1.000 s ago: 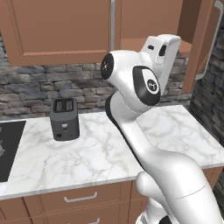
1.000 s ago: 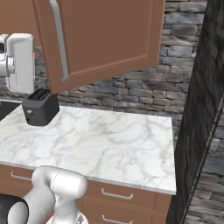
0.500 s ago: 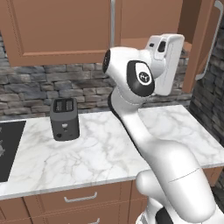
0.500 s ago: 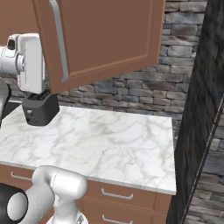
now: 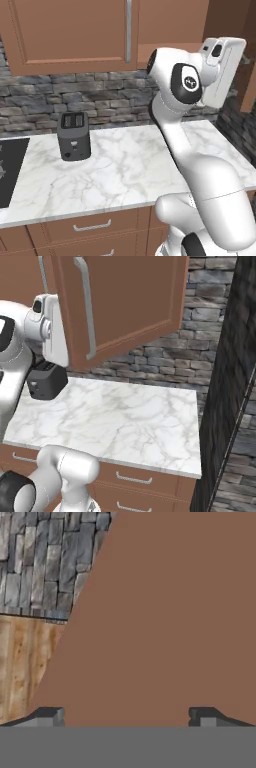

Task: Open the cabinet. Pick the soap dispenser and place it next to the sink. Then close the cabinet.

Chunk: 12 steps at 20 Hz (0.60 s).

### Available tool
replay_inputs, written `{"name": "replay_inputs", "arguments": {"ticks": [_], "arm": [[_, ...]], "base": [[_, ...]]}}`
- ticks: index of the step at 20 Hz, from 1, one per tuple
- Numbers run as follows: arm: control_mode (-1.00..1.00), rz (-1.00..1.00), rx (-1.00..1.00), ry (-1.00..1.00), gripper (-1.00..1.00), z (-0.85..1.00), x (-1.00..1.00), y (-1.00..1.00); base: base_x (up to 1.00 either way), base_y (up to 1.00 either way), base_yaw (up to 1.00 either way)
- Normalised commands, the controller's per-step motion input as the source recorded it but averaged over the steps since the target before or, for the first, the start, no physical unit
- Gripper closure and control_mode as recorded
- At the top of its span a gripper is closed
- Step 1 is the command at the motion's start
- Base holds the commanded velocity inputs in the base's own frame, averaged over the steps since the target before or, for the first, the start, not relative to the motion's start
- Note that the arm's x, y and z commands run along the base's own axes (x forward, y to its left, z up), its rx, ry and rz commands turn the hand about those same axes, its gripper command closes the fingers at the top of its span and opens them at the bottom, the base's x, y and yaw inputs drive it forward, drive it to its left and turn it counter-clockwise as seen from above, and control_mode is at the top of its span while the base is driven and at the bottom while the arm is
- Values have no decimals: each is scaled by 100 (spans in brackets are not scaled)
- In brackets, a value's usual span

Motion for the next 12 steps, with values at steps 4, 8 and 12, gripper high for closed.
{"name": "replay_inputs", "arguments": {"ticks": [4,8,12], "arm": [[-100,-10,0,0,-100,0,-57,-62],[-100,-4,0,0,-100,0,-39,-35],[-100,0,0,0,-100,0,-9,-20]], "base": [[0,0,0],[0,0,0],[0,0,0]]}}
